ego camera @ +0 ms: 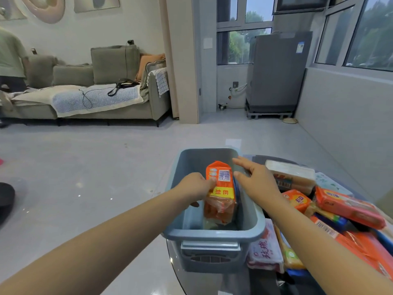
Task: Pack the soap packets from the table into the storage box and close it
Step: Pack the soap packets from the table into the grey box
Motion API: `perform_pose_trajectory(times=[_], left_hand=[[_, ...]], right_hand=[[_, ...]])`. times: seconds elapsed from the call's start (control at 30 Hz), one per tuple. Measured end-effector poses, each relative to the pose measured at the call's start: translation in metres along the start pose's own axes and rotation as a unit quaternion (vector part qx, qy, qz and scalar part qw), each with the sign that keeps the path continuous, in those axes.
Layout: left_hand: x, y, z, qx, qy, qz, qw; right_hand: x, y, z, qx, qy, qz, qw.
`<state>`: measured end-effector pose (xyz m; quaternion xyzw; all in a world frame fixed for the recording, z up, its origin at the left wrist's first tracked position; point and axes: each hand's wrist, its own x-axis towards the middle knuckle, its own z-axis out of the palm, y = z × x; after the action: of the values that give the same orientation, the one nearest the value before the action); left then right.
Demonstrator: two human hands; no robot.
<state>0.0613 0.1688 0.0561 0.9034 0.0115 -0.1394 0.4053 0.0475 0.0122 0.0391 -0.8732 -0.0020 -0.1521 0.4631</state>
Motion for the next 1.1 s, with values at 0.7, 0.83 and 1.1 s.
perform_pose_trajectory(times=[0.7,0.83,1.1], left_hand=[[-0.022,-0.005,-0.009,-0.146,-0.175,-0.073,0.971],[-0.021,-0.007,-0.015,-0.127,-0.198,-0.084,0.968],[-0.011,-0.007,-0.013,-0.076,-0.270,-0.107,0.954]], right_hand=[[-0.019,-0.004,-0.004,0.028,-0.026,0.108,0.993],[-0.020,-0.006,-0.004,0.020,-0.027,0.110,0.993],[-0.020,-0.008,-0.005,0.024,-0.034,0.109,0.993]])
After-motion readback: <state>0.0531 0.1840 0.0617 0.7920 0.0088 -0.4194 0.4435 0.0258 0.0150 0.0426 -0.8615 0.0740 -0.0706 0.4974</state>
